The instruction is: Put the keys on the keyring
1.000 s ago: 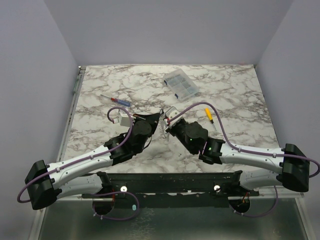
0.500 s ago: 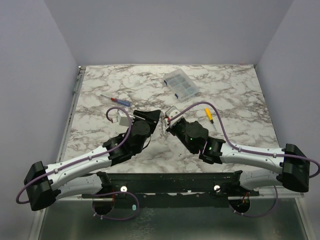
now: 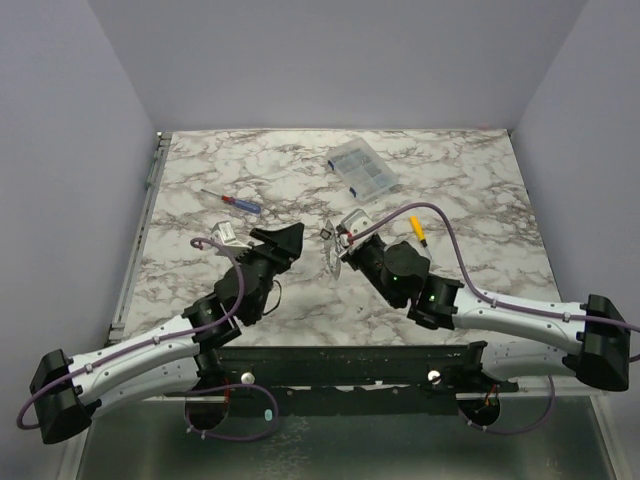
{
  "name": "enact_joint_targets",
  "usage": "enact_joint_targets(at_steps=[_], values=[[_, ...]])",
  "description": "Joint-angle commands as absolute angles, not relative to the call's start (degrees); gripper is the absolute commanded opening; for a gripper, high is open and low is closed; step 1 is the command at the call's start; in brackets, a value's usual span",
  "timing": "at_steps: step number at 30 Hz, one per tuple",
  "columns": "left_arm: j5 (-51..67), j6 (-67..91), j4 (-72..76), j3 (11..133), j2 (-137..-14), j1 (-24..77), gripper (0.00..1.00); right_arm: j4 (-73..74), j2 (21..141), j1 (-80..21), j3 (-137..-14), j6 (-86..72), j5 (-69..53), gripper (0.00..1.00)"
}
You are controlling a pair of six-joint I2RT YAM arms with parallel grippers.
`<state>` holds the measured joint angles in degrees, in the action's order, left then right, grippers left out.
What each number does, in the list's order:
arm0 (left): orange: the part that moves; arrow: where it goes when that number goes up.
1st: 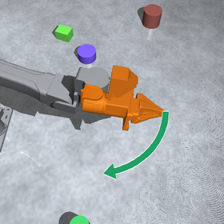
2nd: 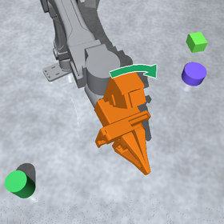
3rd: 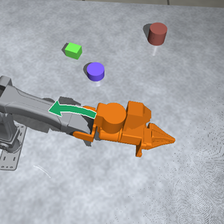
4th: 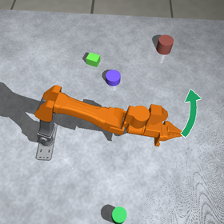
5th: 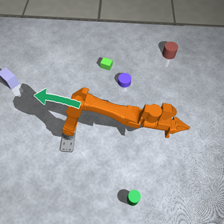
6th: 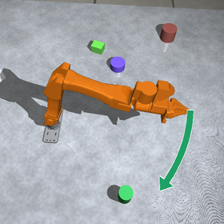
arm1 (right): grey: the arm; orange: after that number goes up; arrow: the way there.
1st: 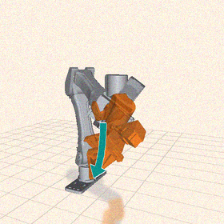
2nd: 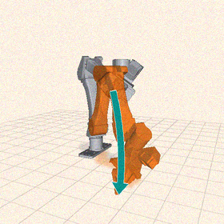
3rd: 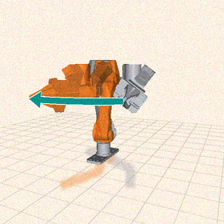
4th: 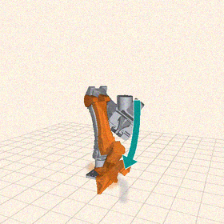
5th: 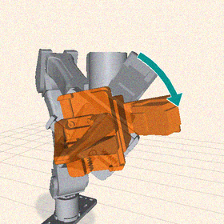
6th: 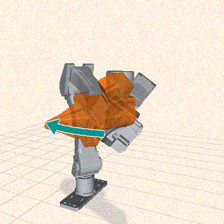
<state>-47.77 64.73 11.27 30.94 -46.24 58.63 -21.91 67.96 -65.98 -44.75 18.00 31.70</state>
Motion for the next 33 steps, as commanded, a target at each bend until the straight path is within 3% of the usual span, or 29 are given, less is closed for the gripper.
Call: enact_joint_targets(at_steps=[1, 9, 16, 22, 29, 33], values=[[-39.5, 36.9, 30.0, 23.0, -39.1, 58.8, 0.68, -20.6, 64.4, -65.9, -45.7, 15.7, 30.9, 0.01], [-26.1, 16.2, 28.5, 25.3, -32.9, 58.9, 0.67, -17.6, 58.7, -65.8, -45.7, 11.9, 27.7, 0.01], [-17.2, -5.8, 18.6, 34.0, -36.0, 58.9, 0.67, -16.6, 54.1, -65.9, -45.8, 9.5, 26.7, 0.01], [-0.9, -20.3, 20.9, 35.1, -38.3, 58.8, 0.66, -17.5, 51.2, -65.9, -45.0, 7.1, 26.3, 0.01], [5.4, -28.8, 25.8, 37.1, -43.6, 58.4, 0.69, -17.4, 50.4, -65.9, -44.3, 5.7, 25.9, 0.01], [15.7, -29.2, 21.2, 40.7, -47.7, 55.0, 0.66, -17.4, 50.1, -65.8, -42.7, 5.8, 25.2, 0.01]])
